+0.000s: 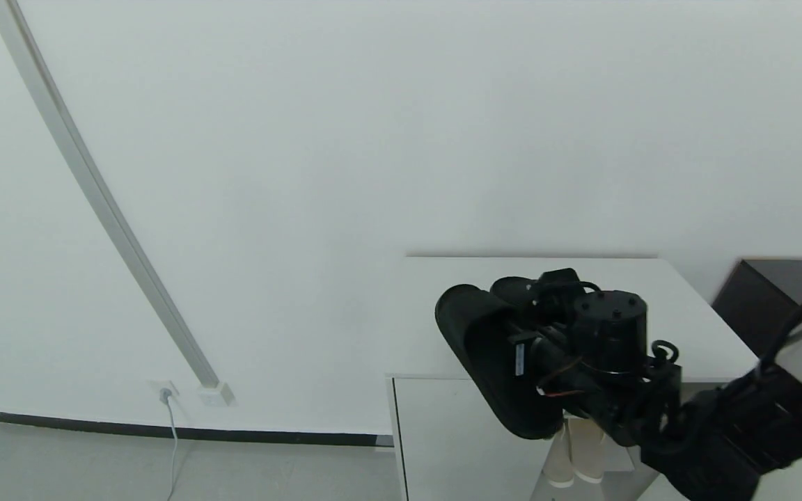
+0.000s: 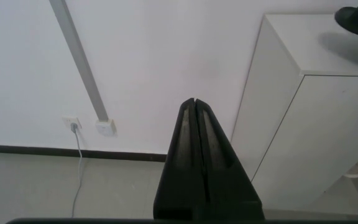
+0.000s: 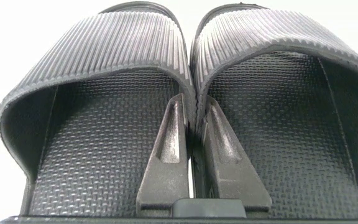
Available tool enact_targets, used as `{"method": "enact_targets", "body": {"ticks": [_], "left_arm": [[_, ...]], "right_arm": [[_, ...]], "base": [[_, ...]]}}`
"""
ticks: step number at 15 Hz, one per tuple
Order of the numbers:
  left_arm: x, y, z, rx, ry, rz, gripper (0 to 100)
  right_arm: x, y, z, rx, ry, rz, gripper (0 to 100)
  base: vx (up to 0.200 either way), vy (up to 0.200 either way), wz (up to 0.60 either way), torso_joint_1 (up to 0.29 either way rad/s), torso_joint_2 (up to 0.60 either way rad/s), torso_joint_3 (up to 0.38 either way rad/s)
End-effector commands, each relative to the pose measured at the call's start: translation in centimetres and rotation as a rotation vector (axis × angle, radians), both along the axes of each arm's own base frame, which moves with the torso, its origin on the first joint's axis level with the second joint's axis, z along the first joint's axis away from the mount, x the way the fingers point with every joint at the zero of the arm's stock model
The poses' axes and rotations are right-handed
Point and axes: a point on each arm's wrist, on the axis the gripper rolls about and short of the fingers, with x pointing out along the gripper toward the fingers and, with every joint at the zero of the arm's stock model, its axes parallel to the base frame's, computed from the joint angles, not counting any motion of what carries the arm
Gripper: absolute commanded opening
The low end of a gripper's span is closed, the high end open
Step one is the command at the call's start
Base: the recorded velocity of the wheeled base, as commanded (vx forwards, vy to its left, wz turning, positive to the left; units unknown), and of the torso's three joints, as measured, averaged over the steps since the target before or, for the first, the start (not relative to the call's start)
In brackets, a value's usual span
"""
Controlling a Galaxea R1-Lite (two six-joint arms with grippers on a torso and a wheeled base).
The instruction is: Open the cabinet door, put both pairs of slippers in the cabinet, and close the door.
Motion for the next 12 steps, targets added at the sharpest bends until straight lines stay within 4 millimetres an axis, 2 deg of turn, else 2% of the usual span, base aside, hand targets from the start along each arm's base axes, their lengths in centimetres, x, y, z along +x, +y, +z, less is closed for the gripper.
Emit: {"method": "enact_targets", "body": {"ticks": [1, 4, 9, 12], "left_arm": [[0.0, 0.0, 0.0, 0.000, 0.001, 0.000, 0], [0.0, 0.0, 0.0, 0.000, 0.001, 0.000, 0], [0.0, 0.0, 0.0, -0.002, 0.001, 0.000, 0], [0.0, 0.0, 0.0, -0.005, 0.001, 0.001, 0]], "right_arm": [[-3.7, -2.9, 3.0, 0.037, -0.040, 0.020, 0], [-5.1, -3.1, 3.5, 0.010, -0.007, 0.048, 0], [-5.5, -2.7, 3.3, 0.001, 0.002, 0.066, 0], [-5.5, -2.5, 3.2, -0.002, 0.005, 0.071, 0]], "base": [[0.000, 0.000, 0.00, 0.000, 0.00, 0.000], [0.000, 0.000, 0.00, 0.000, 0.00, 0.000], [0.000, 0.000, 0.00, 0.000, 0.00, 0.000], [-0.200, 0.000, 0.00, 0.004, 0.00, -0.001]]}}
